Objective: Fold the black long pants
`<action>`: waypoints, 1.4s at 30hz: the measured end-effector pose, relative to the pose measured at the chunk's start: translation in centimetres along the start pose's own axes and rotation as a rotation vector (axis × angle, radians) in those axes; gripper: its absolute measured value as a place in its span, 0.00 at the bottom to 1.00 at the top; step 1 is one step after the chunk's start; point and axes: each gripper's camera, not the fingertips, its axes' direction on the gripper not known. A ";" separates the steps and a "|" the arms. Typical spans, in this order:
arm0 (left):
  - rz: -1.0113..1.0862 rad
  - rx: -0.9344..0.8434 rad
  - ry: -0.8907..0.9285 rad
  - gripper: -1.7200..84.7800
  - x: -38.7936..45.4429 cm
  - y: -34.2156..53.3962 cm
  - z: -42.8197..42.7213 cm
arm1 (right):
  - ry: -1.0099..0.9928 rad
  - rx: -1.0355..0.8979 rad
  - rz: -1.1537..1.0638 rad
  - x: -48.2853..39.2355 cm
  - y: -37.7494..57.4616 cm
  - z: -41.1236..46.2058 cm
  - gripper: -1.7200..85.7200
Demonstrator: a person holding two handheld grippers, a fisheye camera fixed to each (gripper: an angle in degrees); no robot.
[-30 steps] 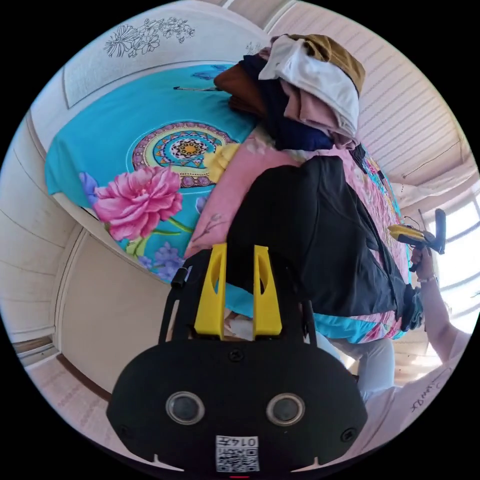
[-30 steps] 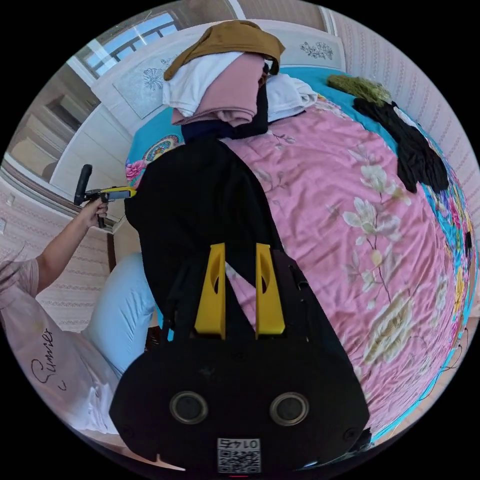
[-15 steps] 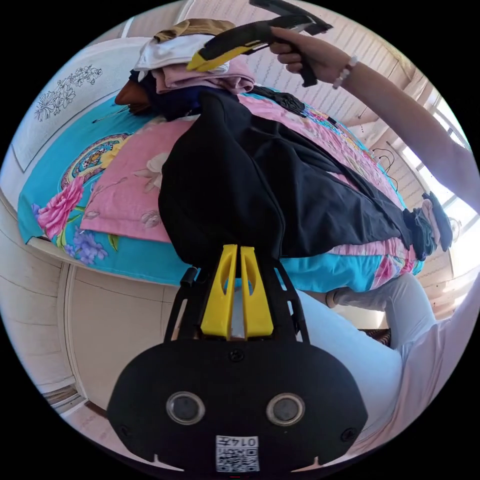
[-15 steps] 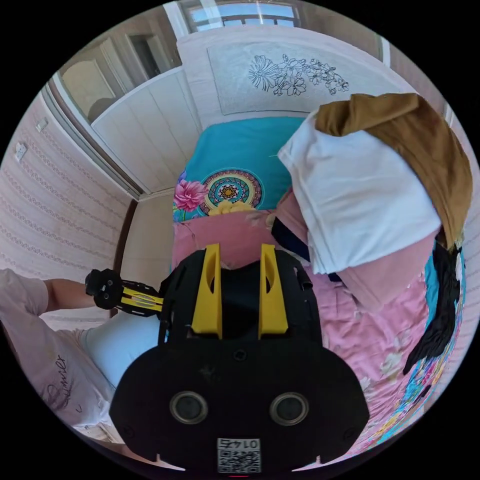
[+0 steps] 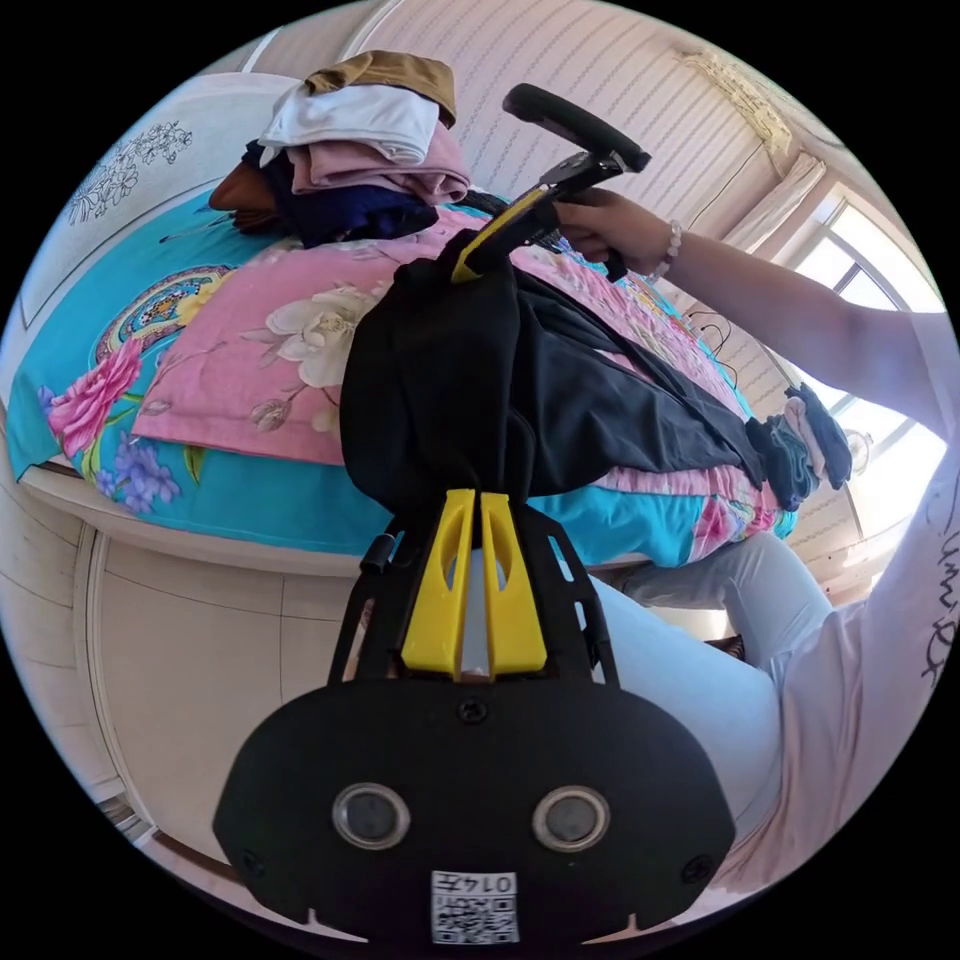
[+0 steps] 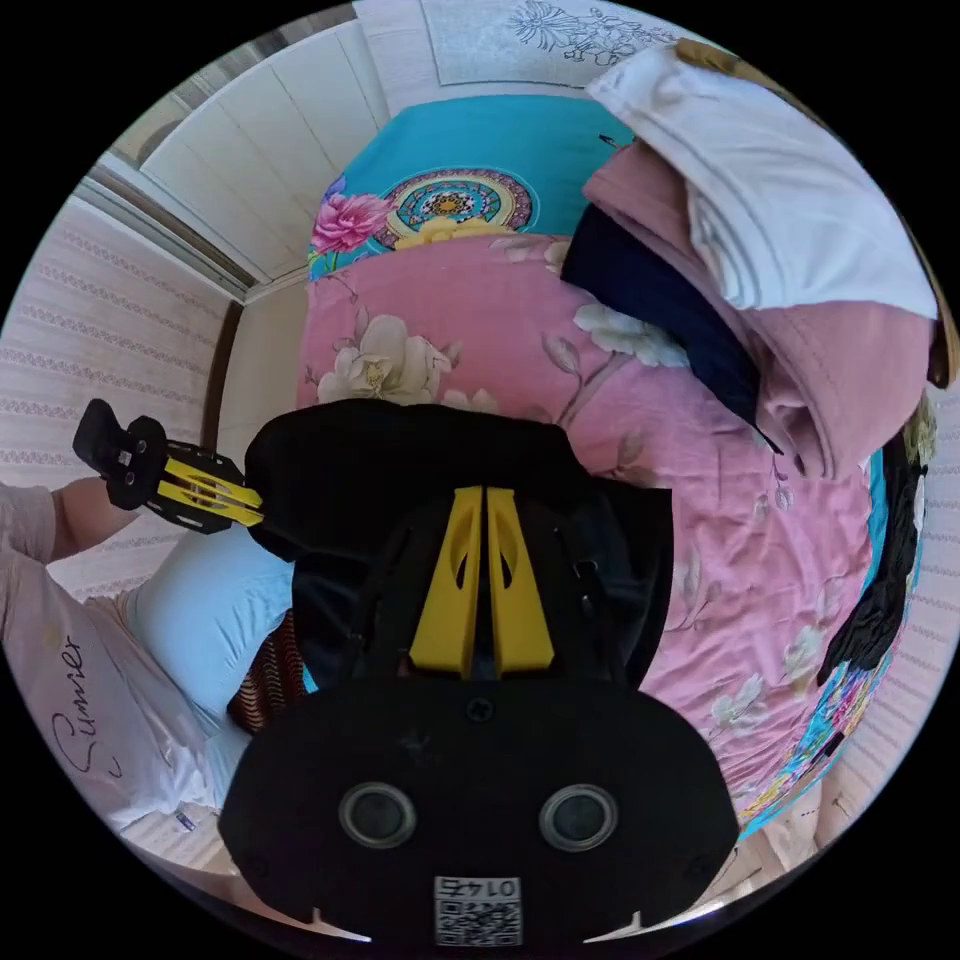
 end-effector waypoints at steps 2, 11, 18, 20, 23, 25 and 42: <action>0.012 0.018 -0.003 0.01 0.3 0.1 0.0 | -0.009 0.063 0.016 -0.2 0.5 -2.3 0.02; -0.060 0.197 -0.004 0.01 0.2 -0.3 -0.8 | 0.078 0.266 -0.038 -3.6 2.2 -12.4 0.02; -0.292 0.328 -0.448 0.01 -5.2 -2.0 -3.3 | 0.185 0.319 0.004 -4.0 -0.1 -15.8 0.05; -0.402 0.256 -0.460 0.01 -7.7 -2.0 -1.2 | 0.125 0.232 0.042 -2.8 0.2 -15.1 0.10; -0.444 0.226 -0.399 0.01 -8.4 -1.7 0.2 | -0.090 0.297 0.075 -1.7 4.9 -17.2 0.12; -0.390 0.264 -0.400 0.01 -6.9 -1.3 0.0 | -0.147 0.356 0.113 -1.7 9.9 -19.1 0.12; 0.365 0.024 0.065 0.06 20.7 -8.6 15.8 | 0.066 0.411 1.412 -16.5 71.4 -30.3 0.15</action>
